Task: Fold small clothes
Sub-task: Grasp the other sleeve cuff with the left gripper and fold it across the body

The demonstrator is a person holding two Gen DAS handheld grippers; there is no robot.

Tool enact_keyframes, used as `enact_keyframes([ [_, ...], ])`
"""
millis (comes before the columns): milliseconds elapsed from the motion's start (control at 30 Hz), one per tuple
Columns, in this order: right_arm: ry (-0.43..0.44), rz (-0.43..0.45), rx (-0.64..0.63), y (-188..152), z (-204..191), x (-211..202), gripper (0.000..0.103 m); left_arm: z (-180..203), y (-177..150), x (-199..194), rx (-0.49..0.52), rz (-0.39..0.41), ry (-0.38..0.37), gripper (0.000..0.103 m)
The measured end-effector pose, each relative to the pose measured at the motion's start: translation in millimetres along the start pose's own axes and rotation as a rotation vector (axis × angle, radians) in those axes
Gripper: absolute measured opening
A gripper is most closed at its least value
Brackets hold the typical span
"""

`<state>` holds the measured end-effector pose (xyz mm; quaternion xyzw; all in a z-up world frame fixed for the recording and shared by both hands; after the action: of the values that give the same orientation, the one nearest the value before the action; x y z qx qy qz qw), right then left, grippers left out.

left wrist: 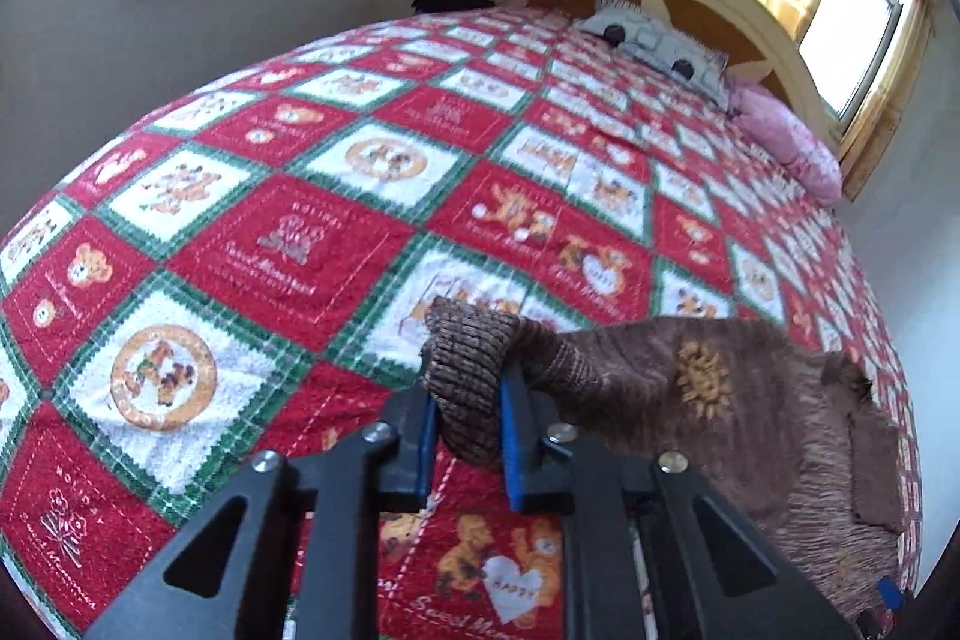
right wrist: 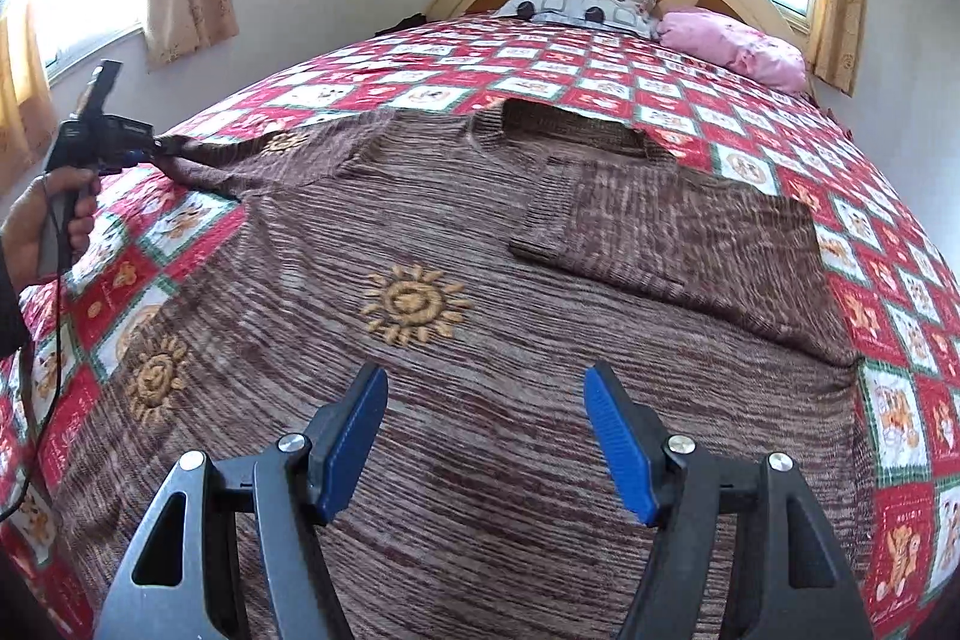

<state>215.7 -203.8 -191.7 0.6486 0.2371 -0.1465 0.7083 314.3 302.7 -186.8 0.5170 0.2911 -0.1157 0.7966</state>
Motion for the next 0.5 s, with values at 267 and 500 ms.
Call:
enact_keyframes([
  [267, -0.014, 0.026, 0.101, -16, 25, -16, 0.069, 43, 15, -24, -0.064, 0.005, -0.145, 0.017],
  [500, 0.015, 0.085, 0.191, -21, 41, -29, 0.069, 115, 20, -48, -0.032, 0.019, -0.253, 0.016],
])
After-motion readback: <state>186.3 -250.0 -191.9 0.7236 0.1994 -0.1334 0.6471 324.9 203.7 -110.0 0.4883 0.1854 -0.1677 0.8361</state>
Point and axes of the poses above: each gripper's, at about its wrist camera, not at the fingertips, and x roughly the way its jaws point, z to its right, y to its top, the point moved 1 cm from there along x, roughly the way its jaws point, and after that the axes turned 11 degrees about z, right-handed, at the moved point
